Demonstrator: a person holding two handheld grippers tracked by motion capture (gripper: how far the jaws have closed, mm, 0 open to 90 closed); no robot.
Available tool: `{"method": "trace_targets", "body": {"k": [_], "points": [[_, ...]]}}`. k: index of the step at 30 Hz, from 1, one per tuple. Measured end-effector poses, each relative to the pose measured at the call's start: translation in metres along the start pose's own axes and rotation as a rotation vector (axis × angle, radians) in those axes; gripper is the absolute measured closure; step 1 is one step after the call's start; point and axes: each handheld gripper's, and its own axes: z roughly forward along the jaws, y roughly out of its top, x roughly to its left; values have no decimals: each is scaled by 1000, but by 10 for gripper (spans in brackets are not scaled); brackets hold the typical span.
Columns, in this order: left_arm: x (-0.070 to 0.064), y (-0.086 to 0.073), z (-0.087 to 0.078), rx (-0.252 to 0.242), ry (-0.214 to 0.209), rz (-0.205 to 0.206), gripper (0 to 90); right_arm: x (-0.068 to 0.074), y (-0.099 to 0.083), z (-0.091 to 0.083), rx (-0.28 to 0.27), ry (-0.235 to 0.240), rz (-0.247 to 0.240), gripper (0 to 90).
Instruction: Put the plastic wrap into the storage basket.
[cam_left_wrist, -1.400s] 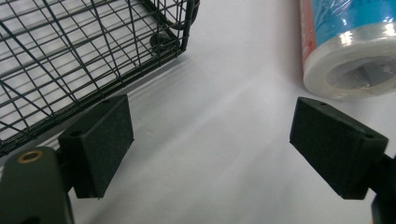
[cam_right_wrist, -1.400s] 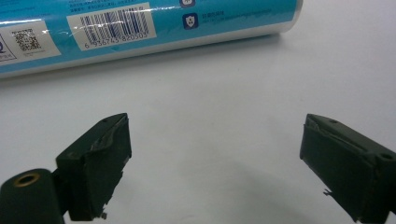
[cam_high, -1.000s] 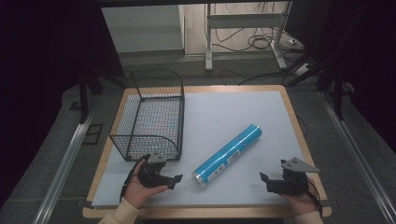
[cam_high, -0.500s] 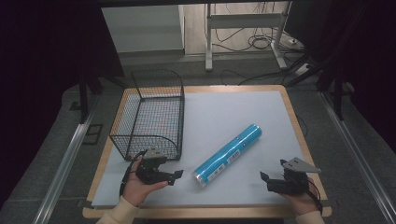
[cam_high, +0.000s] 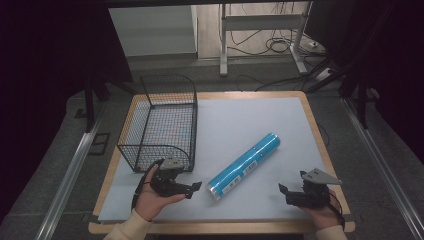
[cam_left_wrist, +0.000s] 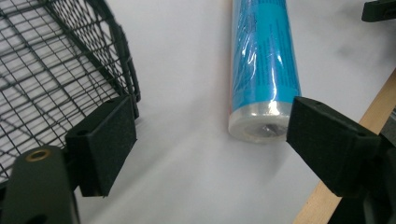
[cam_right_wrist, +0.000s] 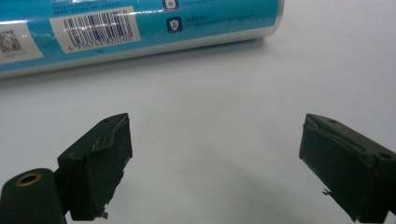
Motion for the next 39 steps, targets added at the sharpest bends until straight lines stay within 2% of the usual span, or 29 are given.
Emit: {"method": "trace_targets", "body": {"k": [5,7,23,34,39], "points": [[-7,7,5,3,-6,14,167,0,0,0,-2,2,0,102],[-13,13,7,12,-13,35,167,0,0,0,-1,0,-1,103],[-20,31,16,30,-33,33,166,-1,-2,2,5,-2,-18,105],[-36,46,23,36,-42,88,166,0,-3,2,9,3,-35,116],[-36,54,27,37,-45,86,166,-1,-4,2,7,0,-35,116]]}}
